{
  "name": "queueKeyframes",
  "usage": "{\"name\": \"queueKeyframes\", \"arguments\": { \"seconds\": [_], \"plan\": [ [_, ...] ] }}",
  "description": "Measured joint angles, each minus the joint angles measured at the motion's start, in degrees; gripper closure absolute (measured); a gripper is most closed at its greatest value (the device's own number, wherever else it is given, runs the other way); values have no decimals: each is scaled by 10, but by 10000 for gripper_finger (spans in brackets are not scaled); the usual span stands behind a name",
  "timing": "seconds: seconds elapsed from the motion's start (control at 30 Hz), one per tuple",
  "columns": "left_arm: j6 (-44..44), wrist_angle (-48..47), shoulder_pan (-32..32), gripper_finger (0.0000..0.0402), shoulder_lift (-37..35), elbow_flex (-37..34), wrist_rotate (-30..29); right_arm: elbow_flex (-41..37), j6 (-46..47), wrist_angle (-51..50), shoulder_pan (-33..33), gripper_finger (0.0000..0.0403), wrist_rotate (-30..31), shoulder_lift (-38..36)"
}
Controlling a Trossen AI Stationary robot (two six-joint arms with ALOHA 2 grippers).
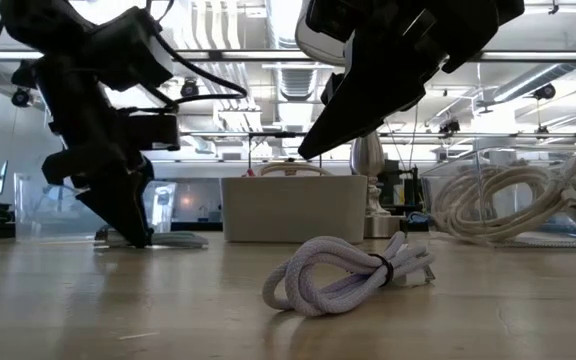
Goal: Pick & Place USB Port
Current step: Put the blue USB charger cable into the white bin
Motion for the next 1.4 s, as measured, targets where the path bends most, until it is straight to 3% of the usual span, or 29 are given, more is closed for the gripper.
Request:
{"name": "queueKeyframes", "arguments": {
  "seconds": [0.07,0.3,0.5,0.83,0.97,1.07,1.3,1.4],
  "plan": [
    [2,2,-3,372,0,7,-2,0,0,0,0,278,0,0],
    [28,-34,-15,374,-7,80,-36,0,-17,0,0,279,6,0],
    [31,-138,-15,347,-30,144,-74,0,1,-2,0,284,6,0],
    [-74,-360,-18,369,-124,208,-204,-6,71,-5,1,285,4,0],
    [-169,-457,-15,362,-178,201,-258,-7,77,-2,3,290,4,0],
    [-224,-492,-11,362,-206,177,-267,-7,77,2,8,296,4,0],
    [-262,-420,-3,352,-226,71,-266,-7,71,7,16,310,-8,0],
    [-263,-381,6,343,-224,29,-266,-7,26,22,16,316,-10,0]
  ]
}}
